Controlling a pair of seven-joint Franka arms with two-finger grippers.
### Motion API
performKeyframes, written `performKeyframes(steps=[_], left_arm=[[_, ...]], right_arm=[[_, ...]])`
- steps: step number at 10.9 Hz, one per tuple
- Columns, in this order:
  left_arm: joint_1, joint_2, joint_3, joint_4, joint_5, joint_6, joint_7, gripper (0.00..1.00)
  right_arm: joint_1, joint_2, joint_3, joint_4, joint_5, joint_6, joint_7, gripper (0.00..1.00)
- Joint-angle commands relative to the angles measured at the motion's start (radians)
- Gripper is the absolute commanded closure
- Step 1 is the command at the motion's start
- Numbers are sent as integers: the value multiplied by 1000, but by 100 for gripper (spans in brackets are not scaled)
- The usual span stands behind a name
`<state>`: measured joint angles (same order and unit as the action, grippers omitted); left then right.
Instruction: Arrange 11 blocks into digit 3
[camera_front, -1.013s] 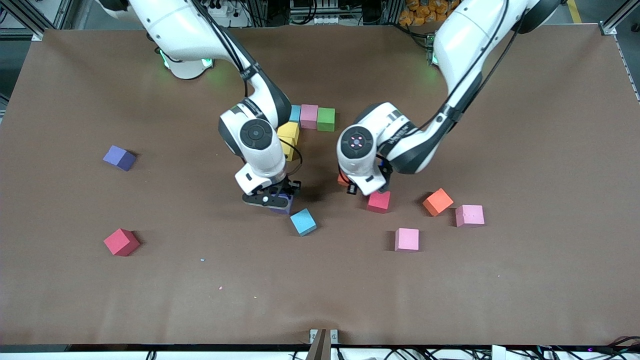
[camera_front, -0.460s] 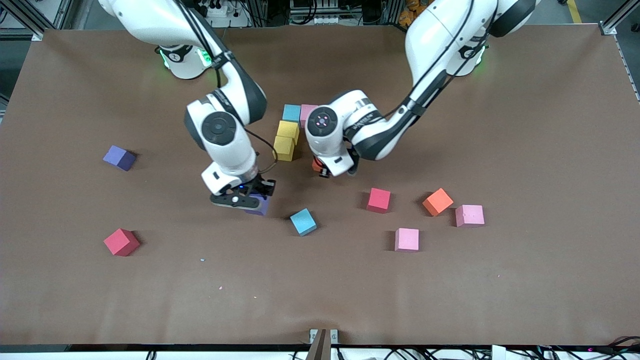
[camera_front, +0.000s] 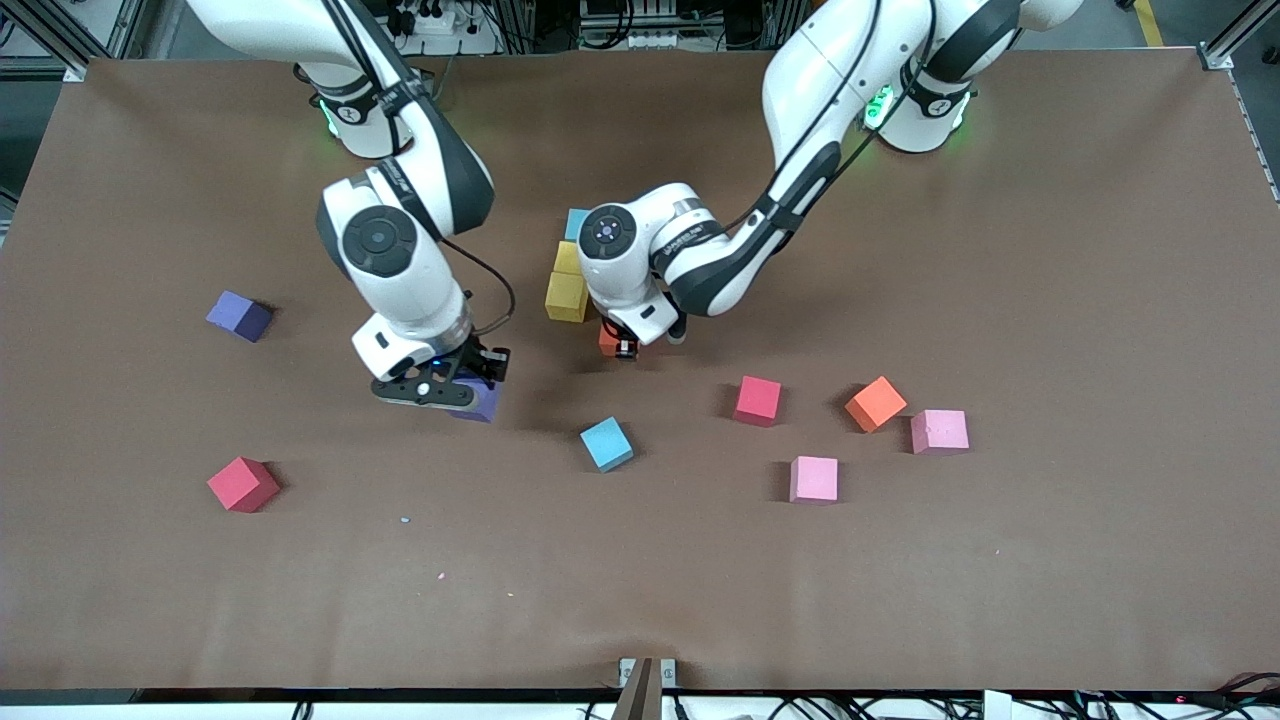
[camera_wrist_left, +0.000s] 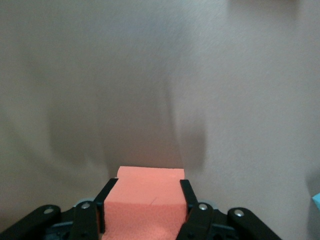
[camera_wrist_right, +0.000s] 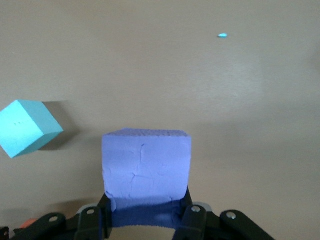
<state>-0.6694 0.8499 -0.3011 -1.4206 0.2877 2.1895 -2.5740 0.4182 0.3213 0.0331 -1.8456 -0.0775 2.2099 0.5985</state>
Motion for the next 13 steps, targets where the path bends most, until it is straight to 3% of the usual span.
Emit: performKeyframes(steps=[1, 10, 11, 12, 13], left_arm=[[-24, 15, 16, 26, -24, 1, -40, 50], [-76, 11, 16, 11, -56, 1, -45, 48], [-76, 11, 16, 9, -56, 1, -43, 29], [-76, 9, 16, 6, -56, 0, -41, 0], [-76, 5, 16, 2, -56, -2, -43, 0]], right_arm=[[-44, -76, 22, -41, 1, -47, -48, 82], [-55, -90, 33, -41, 2, -82, -49, 81], [-55, -87, 33, -40, 2, -81, -46, 81], [-53, -87, 34, -40, 2, -81, -46, 81], [-53, -85, 39, -40, 2, -79, -45, 81]])
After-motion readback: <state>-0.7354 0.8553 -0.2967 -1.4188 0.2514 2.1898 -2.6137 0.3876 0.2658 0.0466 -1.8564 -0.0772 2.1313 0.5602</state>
